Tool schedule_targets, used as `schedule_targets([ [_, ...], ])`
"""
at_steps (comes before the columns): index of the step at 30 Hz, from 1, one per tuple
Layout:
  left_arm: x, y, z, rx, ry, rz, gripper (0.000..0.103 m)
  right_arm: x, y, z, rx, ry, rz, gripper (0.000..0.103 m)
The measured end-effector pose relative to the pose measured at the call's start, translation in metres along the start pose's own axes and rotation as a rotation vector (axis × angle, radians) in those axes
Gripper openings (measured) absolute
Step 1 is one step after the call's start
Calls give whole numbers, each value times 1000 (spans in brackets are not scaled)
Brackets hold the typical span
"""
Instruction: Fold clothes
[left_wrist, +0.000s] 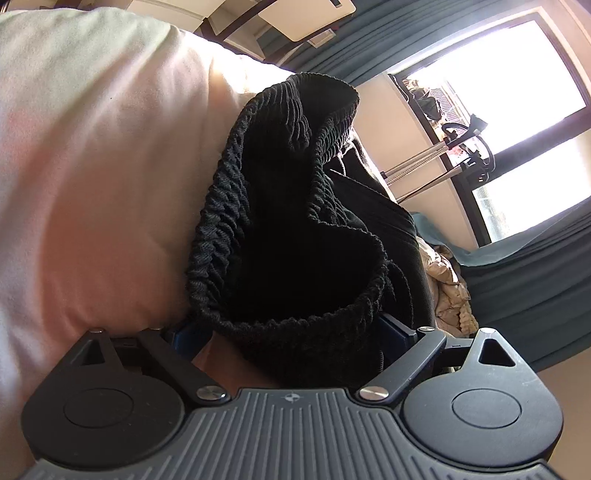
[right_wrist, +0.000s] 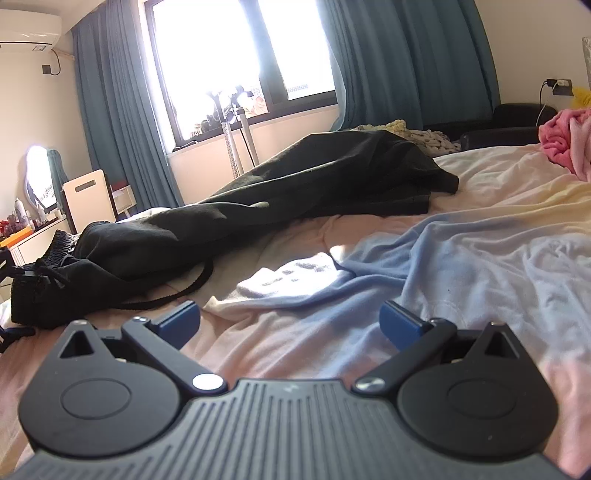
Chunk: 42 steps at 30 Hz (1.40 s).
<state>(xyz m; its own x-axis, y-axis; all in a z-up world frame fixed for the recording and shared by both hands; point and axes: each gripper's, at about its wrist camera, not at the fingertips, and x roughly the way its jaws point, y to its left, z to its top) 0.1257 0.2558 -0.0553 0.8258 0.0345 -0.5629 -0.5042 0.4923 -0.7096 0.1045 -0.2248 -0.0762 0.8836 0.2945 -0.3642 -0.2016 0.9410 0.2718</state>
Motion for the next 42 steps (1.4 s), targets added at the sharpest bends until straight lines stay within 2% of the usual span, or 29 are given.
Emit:
schedule_targets([
  [3, 21, -22, 2, 53, -1, 60, 95, 3, -3, -1, 20, 10, 7, 103],
  [6, 38, -36, 1, 58, 2, 150, 87, 7, -5, -3, 39, 16, 17, 103],
  [7, 40, -41, 1, 63, -15, 167, 80, 7, -6, -3, 45, 17, 21, 103],
  [8, 40, -46, 1, 71, -34, 182, 66, 8, -7, -3, 50, 16, 24, 103],
  [9, 41, -51, 1, 79, -53, 197, 62, 8, -7, -3, 54, 14, 28, 103],
  [10, 39, -54, 0, 89, -64, 204, 51, 8, -8, -4, 57, 12, 31, 103],
  [11, 35, -58, 1, 100, -71, 202, 24, 8, -8, -4, 59, 11, 33, 103],
  [12, 31, -62, 3, 111, -77, 197, 19, 9, -8, -4, 60, 12, 35, 103],
  [14, 13, -69, 7, 112, -96, 171, 15, 10, -9, -5, 61, 14, 34, 103],
  [17, -21, -77, 19, 107, -131, 107, 13, 10, -10, -6, 62, 16, 32, 103],
  [22, -84, -89, 49, 101, -147, -15, 13, 2, -8, -4, 49, -7, 29, 103],
  [25, -117, -83, 70, 50, -168, -56, 13, -3, -5, -3, 39, -13, 27, 103],
  [28, -125, -55, 82, 37, -181, -1, 13, -7, -4, -2, 28, -20, 26, 103],
  [31, -107, -12, 84, 26, -134, 48, 14, -8, -3, -1, 22, -24, 26, 103],
  [34, -91, 19, 70, 38, -87, 107, 17, -7, -4, -1, 22, -22, 29, 103],
  [37, -96, 35, 56, 36, -90, 123, 24, -7, -4, -2, 16, -20, 25, 103],
  [39, -102, 35, 52, 67, -74, 114, 36, -7, -4, -1, 10, -22, 26, 103],
  [40, -105, 33, 51, 97, -56, 114, 45, -7, -4, -1, 7, -22, 26, 103],
  [41, -108, 28, 49, 144, -41, 125, 60, -6, -3, -2, 6, -19, 23, 103],
  [42, -114, 23, 45, 202, -37, 141, 67, -6, -3, -2, 4, -16, 20, 103],
])
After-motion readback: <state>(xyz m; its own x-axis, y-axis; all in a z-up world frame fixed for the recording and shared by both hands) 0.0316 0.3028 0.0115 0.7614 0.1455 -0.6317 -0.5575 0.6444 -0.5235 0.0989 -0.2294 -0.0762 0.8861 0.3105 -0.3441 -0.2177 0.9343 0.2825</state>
